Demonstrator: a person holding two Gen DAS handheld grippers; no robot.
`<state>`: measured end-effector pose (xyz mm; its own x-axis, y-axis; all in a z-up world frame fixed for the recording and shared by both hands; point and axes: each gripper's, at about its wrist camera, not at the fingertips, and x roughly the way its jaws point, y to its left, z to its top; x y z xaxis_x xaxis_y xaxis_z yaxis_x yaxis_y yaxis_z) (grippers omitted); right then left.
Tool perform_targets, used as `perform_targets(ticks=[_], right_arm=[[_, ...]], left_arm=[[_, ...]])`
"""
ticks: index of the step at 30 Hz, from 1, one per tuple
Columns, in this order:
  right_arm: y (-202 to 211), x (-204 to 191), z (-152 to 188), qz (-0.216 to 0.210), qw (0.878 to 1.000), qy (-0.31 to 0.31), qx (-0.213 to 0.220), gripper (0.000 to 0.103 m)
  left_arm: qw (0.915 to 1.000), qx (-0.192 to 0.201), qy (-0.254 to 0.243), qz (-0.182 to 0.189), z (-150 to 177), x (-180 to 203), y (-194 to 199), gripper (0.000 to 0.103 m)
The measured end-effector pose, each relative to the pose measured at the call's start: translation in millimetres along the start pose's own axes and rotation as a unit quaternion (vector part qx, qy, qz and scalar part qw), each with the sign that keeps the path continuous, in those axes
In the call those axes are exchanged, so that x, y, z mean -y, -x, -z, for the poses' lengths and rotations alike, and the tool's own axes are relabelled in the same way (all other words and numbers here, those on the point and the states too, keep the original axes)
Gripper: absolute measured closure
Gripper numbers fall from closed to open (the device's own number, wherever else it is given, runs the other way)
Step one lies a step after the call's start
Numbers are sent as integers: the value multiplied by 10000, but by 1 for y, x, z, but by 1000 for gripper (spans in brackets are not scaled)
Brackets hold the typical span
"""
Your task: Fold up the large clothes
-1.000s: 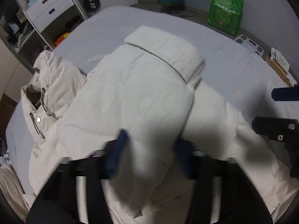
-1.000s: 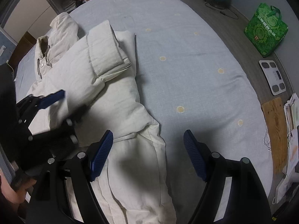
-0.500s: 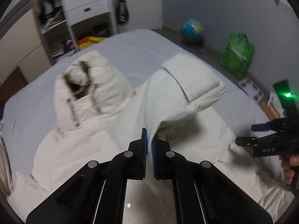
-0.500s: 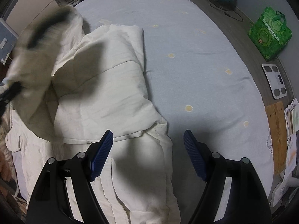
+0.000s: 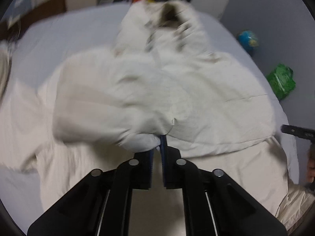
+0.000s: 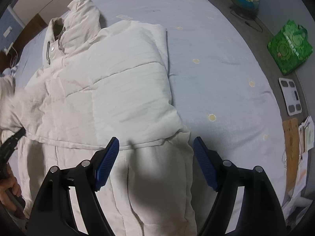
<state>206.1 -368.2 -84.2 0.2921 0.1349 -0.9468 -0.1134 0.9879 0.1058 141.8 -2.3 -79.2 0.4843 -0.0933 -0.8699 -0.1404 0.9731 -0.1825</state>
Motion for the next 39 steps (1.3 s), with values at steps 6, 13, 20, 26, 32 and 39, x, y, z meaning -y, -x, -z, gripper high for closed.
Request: perform_targets(ticks=[6, 13, 20, 26, 32, 39], right_arm=[[-3, -8, 2, 58, 9998, 209, -27, 29], [-1, -19, 1, -18, 9994, 340, 59, 29], [-6, -38, 6, 62, 9969, 780, -27, 29], [-9, -41, 7, 107, 9968, 793, -67, 29], [-12, -39, 8, 204, 9972, 714, -106, 29], [-8, -33, 10, 202, 9981, 584, -80, 29]], left_arm=[[9982, -420, 416, 135, 17, -29, -24, 85], [9964, -560, 628, -4, 23, -57, -6, 42], [9977, -220, 596, -236, 4, -81, 40, 15], [9957, 141, 755, -518, 0, -109, 70, 10], [9914, 280, 958, -848, 12, -141, 88, 7], [9852, 321, 1380, -970, 18, -165, 99, 7]])
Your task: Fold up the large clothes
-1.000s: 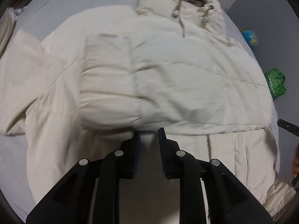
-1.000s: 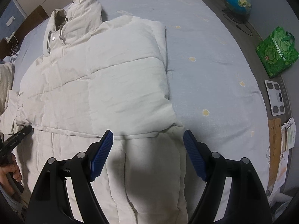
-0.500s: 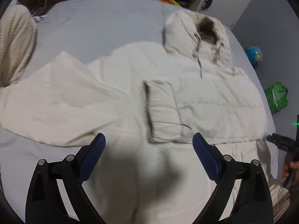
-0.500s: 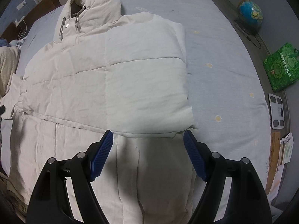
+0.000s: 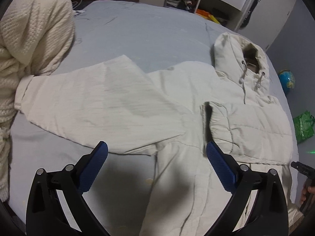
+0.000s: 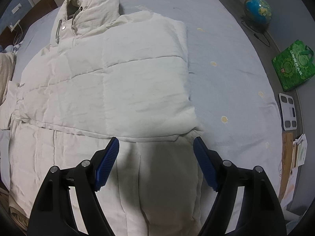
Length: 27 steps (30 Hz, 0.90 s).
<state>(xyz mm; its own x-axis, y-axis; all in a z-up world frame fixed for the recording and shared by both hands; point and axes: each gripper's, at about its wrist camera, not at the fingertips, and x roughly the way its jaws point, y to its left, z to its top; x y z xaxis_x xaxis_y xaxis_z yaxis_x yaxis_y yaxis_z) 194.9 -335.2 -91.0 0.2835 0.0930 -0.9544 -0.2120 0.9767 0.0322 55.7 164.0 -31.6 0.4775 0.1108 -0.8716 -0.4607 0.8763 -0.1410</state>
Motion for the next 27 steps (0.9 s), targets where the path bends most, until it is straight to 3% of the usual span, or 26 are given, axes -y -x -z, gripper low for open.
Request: perform_targets(ticks=[13, 18, 27], right_arm=[[16, -4, 1, 0, 9995, 30, 300, 29], [24, -11, 1, -77, 9991, 92, 394, 29], [14, -16, 0, -81, 9997, 102, 183, 29]], left_arm=[[9986, -10, -369, -386, -4, -22, 17, 7], [9976, -317, 74, -617, 2, -54, -1, 7], [9919, -392, 934, -762, -5, -100, -18, 7]])
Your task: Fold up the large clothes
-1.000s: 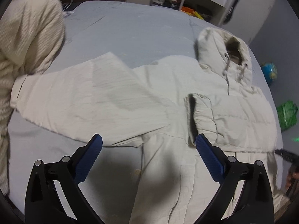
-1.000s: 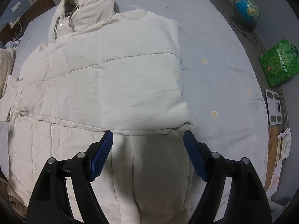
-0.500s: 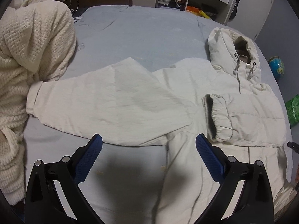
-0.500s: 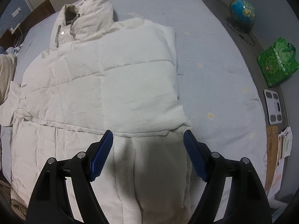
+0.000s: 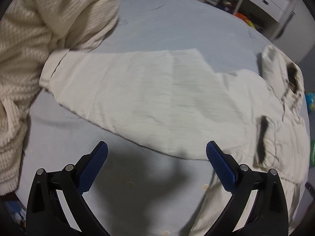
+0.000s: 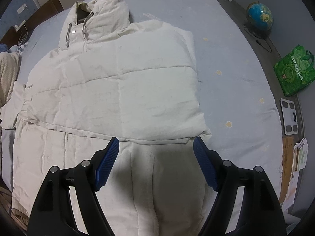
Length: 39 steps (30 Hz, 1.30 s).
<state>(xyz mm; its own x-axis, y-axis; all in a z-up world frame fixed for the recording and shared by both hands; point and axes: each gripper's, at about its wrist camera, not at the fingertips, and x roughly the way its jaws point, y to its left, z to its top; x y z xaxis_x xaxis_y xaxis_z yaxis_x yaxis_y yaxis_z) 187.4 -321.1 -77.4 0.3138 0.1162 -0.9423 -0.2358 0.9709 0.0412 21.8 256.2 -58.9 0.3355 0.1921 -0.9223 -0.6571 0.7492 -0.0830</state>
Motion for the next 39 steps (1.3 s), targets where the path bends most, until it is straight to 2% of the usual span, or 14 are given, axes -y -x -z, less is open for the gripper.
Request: perform_targets(ticks=[5, 10, 13, 16, 19, 22, 25, 31, 33, 35, 38, 39], right_arm=[[-1, 4, 2, -21, 9999, -100, -32, 29], [-5, 5, 2, -9, 9999, -122, -81, 29], [-7, 3, 2, 17, 9999, -79, -114, 29], [-9, 2, 2, 46, 9999, -66, -135, 29], [-10, 2, 1, 67, 9998, -95, -150, 29], [-12, 3, 0, 101, 9997, -127, -169, 29], [-14, 3, -1, 142, 9997, -119, -175, 29], [-17, 3, -2, 194, 9995, -90, -217, 29], [-18, 3, -3, 203, 9995, -90, -228, 29], [-19, 2, -3, 215, 9994, -89, -237, 29], [-20, 2, -4, 226, 9994, -84, -251, 29], [-20, 2, -4, 230, 9994, -81, -254, 29]], left_arm=[[9986, -125, 495, -114, -7, -29, -14, 7], [9913, -326, 1256, 228, -8, -59, -27, 7], [9799, -387, 1829, 700, -7, -76, -35, 7], [9652, -373, 2400, 965, -5, -94, -42, 7], [9524, -468, 2820, 1055, 0, -110, -52, 9], [9460, -585, 2996, 1091, 3, -117, -62, 14], [9456, -612, 3002, 1093, 4, -118, -68, 14], [9546, -456, 2790, 935, -7, -115, -72, 14], [9571, -359, 2732, 895, -6, -119, -70, 21], [9613, -299, 2627, 777, -10, -119, -70, 50], [9610, -306, 2614, 856, -10, -122, -70, 73], [9598, -290, 2631, 931, -10, -123, -69, 77]])
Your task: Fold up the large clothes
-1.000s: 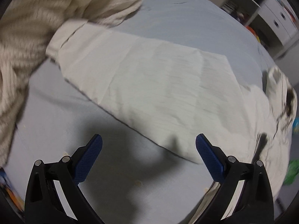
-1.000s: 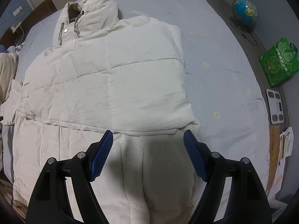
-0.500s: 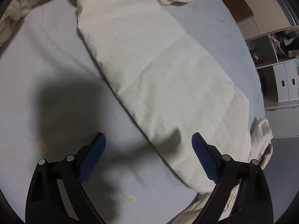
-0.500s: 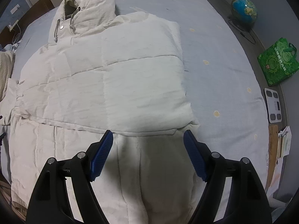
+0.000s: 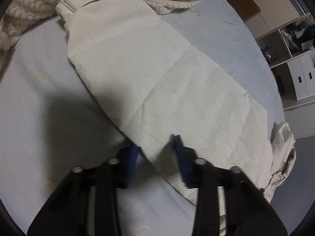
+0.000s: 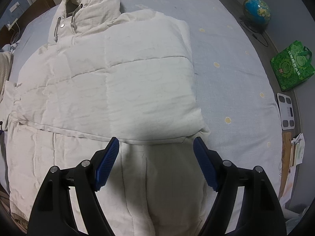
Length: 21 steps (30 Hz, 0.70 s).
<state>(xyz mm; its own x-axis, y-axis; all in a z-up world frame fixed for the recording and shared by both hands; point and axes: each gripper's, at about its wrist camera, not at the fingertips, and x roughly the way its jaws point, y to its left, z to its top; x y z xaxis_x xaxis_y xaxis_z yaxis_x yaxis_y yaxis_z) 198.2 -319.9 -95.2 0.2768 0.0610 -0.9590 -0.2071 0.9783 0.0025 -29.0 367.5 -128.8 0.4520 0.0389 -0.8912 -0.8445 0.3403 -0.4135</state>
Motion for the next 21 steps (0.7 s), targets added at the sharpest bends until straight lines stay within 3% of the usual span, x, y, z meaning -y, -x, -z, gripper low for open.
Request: perform_targets(ticks=[2, 5, 14, 21], right_arm=[[0, 0, 0, 2, 10000, 7, -3, 29], [0, -1, 0, -7, 10000, 9, 4, 29], [3, -3, 1, -38, 10000, 15, 52, 29], [6, -5, 0, -80, 9999, 21, 97, 29]], left_arm=[[9999, 85, -71, 62, 1, 6, 4, 90], [9988, 318, -215, 307, 0, 16, 18, 96], [9886, 943, -798, 863, 8, 62, 58, 98], [9759, 1288, -1235, 1256, 30, 104, 84, 99]])
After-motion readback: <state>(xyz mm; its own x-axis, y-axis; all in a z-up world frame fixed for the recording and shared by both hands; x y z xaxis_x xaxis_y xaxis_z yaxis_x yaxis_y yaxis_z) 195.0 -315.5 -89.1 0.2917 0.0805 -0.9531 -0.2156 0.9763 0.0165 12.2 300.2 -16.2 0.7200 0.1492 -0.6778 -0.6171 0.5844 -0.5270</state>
